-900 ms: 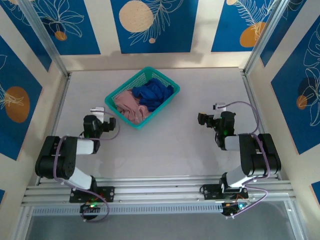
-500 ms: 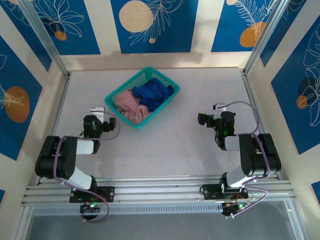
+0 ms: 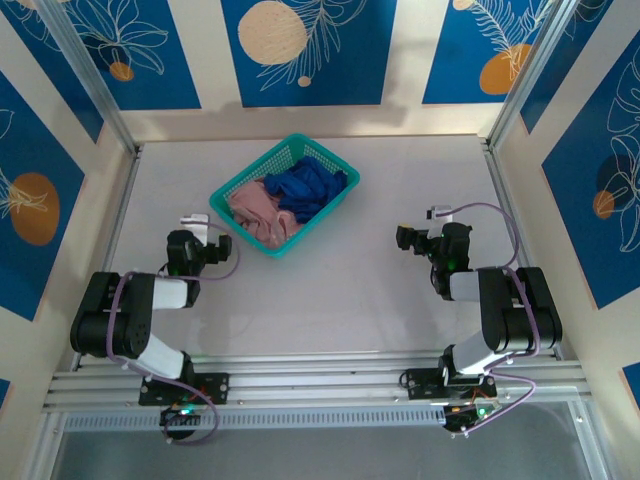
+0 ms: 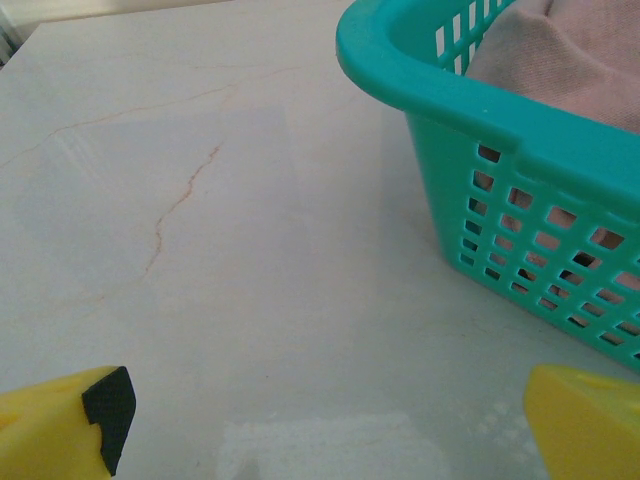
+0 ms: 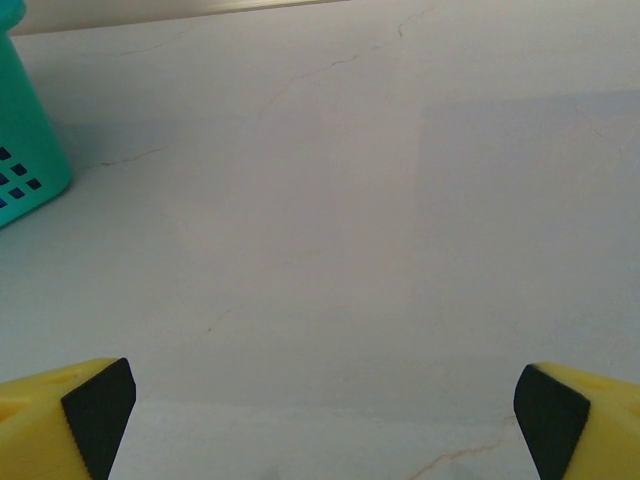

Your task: Fold the inside-out t-shirt

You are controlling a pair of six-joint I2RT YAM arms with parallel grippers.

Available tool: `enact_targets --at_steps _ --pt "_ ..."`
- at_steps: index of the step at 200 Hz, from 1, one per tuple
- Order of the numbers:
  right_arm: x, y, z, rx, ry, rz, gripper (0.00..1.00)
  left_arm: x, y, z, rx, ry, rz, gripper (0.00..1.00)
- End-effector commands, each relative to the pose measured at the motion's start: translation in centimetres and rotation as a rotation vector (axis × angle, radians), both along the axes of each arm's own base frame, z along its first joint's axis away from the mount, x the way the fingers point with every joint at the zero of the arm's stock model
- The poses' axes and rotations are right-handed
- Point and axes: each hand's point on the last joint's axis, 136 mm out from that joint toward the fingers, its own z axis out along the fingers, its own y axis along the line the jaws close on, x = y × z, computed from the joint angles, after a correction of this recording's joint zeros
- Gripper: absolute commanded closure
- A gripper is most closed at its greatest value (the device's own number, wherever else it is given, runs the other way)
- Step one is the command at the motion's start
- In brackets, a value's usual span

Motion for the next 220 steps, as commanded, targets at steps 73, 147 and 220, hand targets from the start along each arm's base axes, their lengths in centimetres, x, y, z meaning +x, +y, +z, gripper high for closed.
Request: enact_targets --at_steps 73,147,220 --pt "-0.8 -2.4 8.8 0.205 0.016 -0.230 0.01 -3.9 6.9 8.1 -0.046 -0.003 0.481 0.00" --pt "-1.2 10.5 11.1 0.177 0.120 0.147 0.01 2.4 -11.2 8.9 -0.278 0.268 -0.155 0.04" --pt "-0.5 15.7 9.8 0.114 0.221 0.260 0.02 9.8 -21.6 5.9 -0.118 0.523 -0.341 0.00"
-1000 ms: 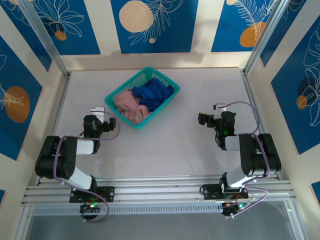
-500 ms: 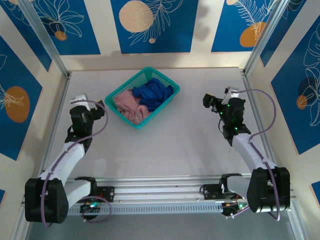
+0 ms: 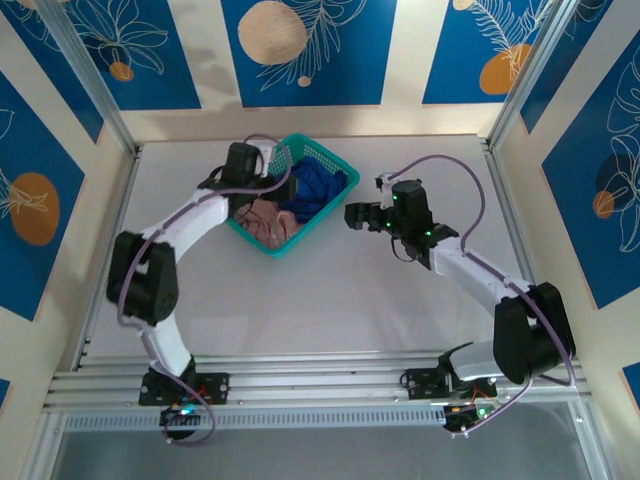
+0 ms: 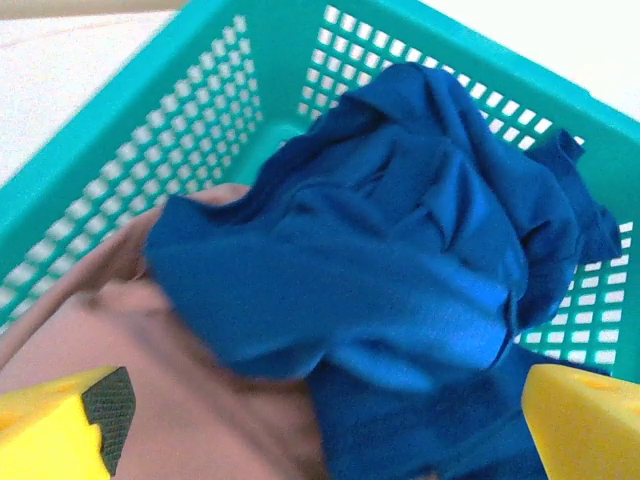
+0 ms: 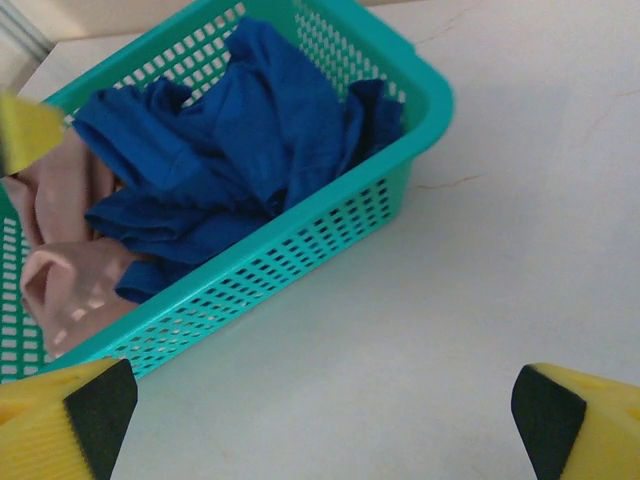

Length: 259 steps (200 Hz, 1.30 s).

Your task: Fold the inside-out t-shirt

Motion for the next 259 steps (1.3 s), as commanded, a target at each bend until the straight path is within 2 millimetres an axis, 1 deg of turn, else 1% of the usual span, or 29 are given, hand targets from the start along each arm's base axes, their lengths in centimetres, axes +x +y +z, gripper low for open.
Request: enact_targets --at_steps 1,11,23,48,55,64,75,81,86,93,98,109,117,136,151,162,170,180,192,201,221,228,240,249,259 --pt "0.0 0.0 -0.1 -0.031 0.025 -0.001 0.02 0.1 -2.0 -3.5 0.104 0.157 -0.074 0.00" --pt "-0.2 -0.2 -0.3 -0.037 0.029 -0.008 0.02 0.9 -2.6 -4.8 0.133 0.193 -0.082 0.03" --pt "-0.4 -0.6 -0.5 -0.051 0.035 -0.021 0.02 1.8 -3.5 -5.7 0.152 0.219 -0.099 0.06" --pt "-0.8 -1.5 -0.7 -0.065 0.043 -0.049 0.01 3.7 -5.3 -6.6 0.173 0.231 -0.132 0.22" --pt "-0.9 -1.7 -0.7 -0.063 0.046 -0.053 0.01 4.0 -5.6 -6.8 0.175 0.239 -0.140 0.31" --pt "-1.0 -2.0 -0.6 -0.062 0.048 -0.060 0.01 4.5 -6.3 -6.4 0.162 0.236 -0.157 0.43" --pt "-1.1 -2.4 -0.5 -0.064 0.052 -0.072 0.01 5.0 -7.1 -5.2 0.137 0.218 -0.173 0.65" --pt "-1.2 -2.6 -0.3 -0.064 0.052 -0.077 0.01 5.4 -7.4 -4.0 0.119 0.194 -0.178 0.77" --pt "-1.2 -2.7 -0.1 -0.061 0.051 -0.080 0.01 5.6 -7.6 -2.8 0.106 0.169 -0.182 0.84" --pt "-1.4 -2.9 0.1 -0.059 0.051 -0.084 0.01 6.0 -7.8 -0.9 0.089 0.125 -0.181 0.93" --pt "-1.4 -3.0 0.3 -0.056 0.049 -0.086 0.01 6.1 -7.9 0.9 0.075 0.085 -0.181 0.95" --pt "-1.6 -3.2 0.8 -0.049 0.045 -0.089 0.01 6.3 -7.9 5.0 0.043 -0.004 -0.178 0.97" --pt "-1.8 -3.5 1.3 -0.044 0.040 -0.094 0.00 6.1 -7.8 8.5 0.015 -0.075 -0.175 0.99" --pt "-2.2 -4.2 2.5 -0.038 0.027 -0.104 0.00 4.5 -7.5 17.2 -0.070 -0.251 -0.176 1.00" --pt "-2.6 -4.8 3.5 -0.028 0.013 -0.114 0.00 2.3 -7.6 23.7 -0.151 -0.390 -0.200 1.00" --pt "-3.0 -5.3 4.5 -0.012 0.002 -0.123 0.00 0.4 -7.9 27.8 -0.216 -0.478 -0.230 1.00" --pt "-3.2 -5.8 5.1 -0.002 -0.006 -0.131 0.00 -1.1 -8.3 30.4 -0.263 -0.529 -0.258 1.00" --pt "-3.5 -6.4 6.1 0.013 -0.020 -0.144 0.00 -2.8 -8.9 32.9 -0.316 -0.577 -0.292 1.00" --pt "-3.8 -7.2 7.2 0.027 -0.031 -0.160 0.00 -4.9 -10.1 35.2 -0.375 -0.614 -0.350 1.00" --pt "-4.1 -7.8 8.2 0.034 -0.042 -0.172 0.00 -6.5 -11.1 36.5 -0.409 -0.632 -0.398 1.00" --pt "-4.8 -9.8 10.6 0.036 -0.064 -0.217 0.00 -9.8 -14.0 38.1 -0.457 -0.647 -0.506 1.00" --pt "-5.0 -10.4 11.4 0.035 -0.073 -0.235 0.00 -10.8 -15.0 38.4 -0.467 -0.649 -0.542 1.00" --pt "-5.5 -11.7 12.8 0.026 -0.087 -0.273 0.00 -12.0 -16.8 38.1 -0.469 -0.641 -0.593 1.00" --pt "-6.0 -12.8 13.9 0.015 -0.101 -0.306 0.00 -12.4 -18.0 37.4 -0.468 -0.621 -0.615 1.00" --pt "-6.7 -13.9 15.1 0.001 -0.122 -0.341 0.00 -12.6 -19.2 36.1 -0.463 -0.583 -0.634 1.00"
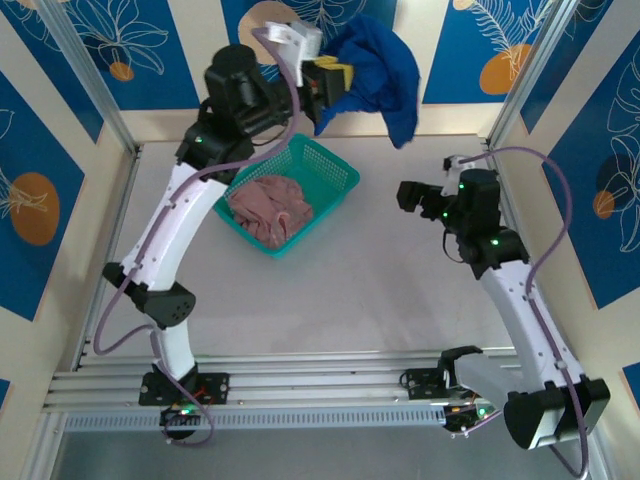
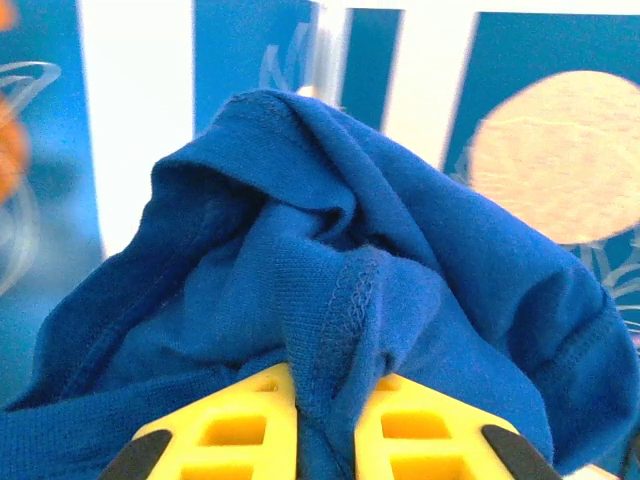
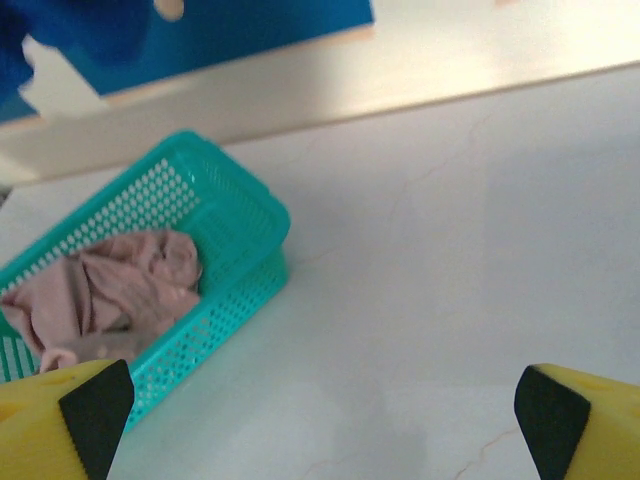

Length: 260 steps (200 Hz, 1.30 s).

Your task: Fold the inside-out t-shirt

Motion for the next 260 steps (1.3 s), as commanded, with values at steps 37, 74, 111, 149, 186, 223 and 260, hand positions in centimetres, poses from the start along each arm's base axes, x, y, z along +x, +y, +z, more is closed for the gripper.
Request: enact_targets --at_steps 37,74,111,149,186,223,260 --pt "-4.2 -4.9 4.9 -0.065 -0.053 -0.156 0.01 0.0 -9.3 -11.9 0.168 0.226 -0.177 1.00" --pt "-4.4 -5.5 3.3 -0.098 -0.010 -0.177 0.01 1.1 -12.3 -21.9 0.308 0.403 -0.170 0.50" --pt "-4.4 -4.5 1.7 -0.090 0.013 -0.124 0.02 4.0 -5.3 -29.3 0.583 0.372 0.174 0.17" --pt "-3.7 -2.0 -0.2 -0.017 0.033 -0.018 0.02 6.0 6.3 -36.8 0.818 0.414 0.478 0.04" --pt "-2.6 0.1 -1.3 0.042 0.066 0.046 0.02 6.3 6.1 -41.0 0.958 0.459 0.357 0.06" --pt "-3.0 1.0 -1.6 0.044 0.066 0.078 0.02 7.1 4.0 -44.6 1.020 0.524 0.256 0.20" --pt "-3.5 0.7 -1.7 0.040 0.057 0.067 0.02 6.7 2.8 -46.1 1.018 0.560 0.186 0.27"
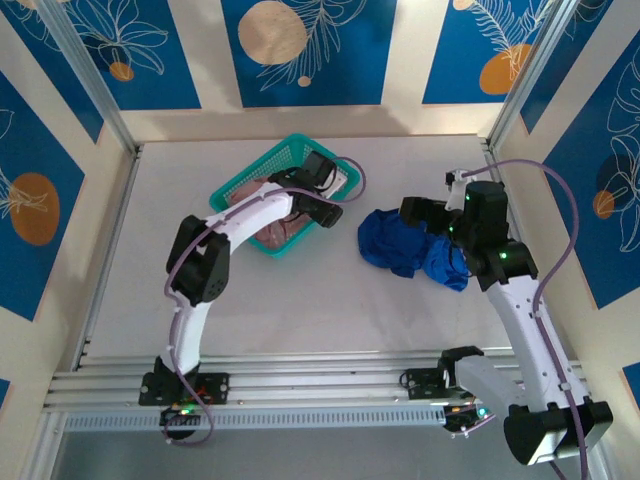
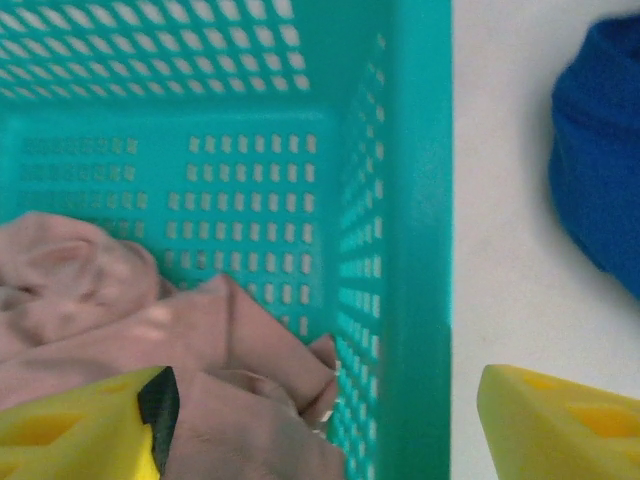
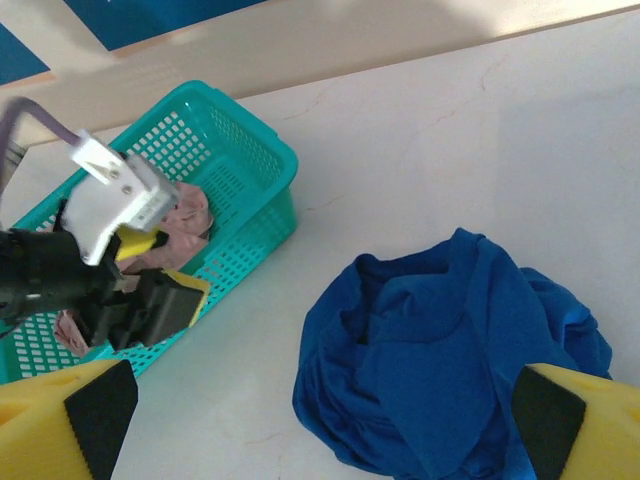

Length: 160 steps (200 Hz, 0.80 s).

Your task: Fold the inside-out t-shirt

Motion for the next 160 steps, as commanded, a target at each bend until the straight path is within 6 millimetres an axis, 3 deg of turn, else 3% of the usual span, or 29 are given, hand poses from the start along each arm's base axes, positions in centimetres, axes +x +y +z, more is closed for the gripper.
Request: enact_targets --at_steps 1,28,71,97,139,160 --pt "-0.4 0.4 0.6 0.025 -0.026 0.011 0.02 -1.1 -0.9 -0.4 -0.005 0.059 -0.059 0.27" --pt "-0.2 0.9 0.6 0.049 -0.029 0.030 0.02 0.4 1.5 -1.2 0.079 0.035 0.033 0.46" --pt "0.1 1.0 0.2 0.043 -0.018 0.032 0.02 2.8 8.7 -0.4 0.126 -0.015 0.222 0.66" --pt "0.2 1.2 0.1 0.046 -0.011 0.038 0.02 4.2 14.2 0.1 0.142 -0.029 0.324 0.73" --pt "0.8 1.8 0.1 0.053 -0.004 0.056 0.02 7.2 23.0 0.0 0.164 -0.025 0.501 0.76" --pt "1.0 2.0 -0.2 0.044 0.005 0.059 0.02 8.7 26.3 0.0 0.151 -0.017 0.576 0.77"
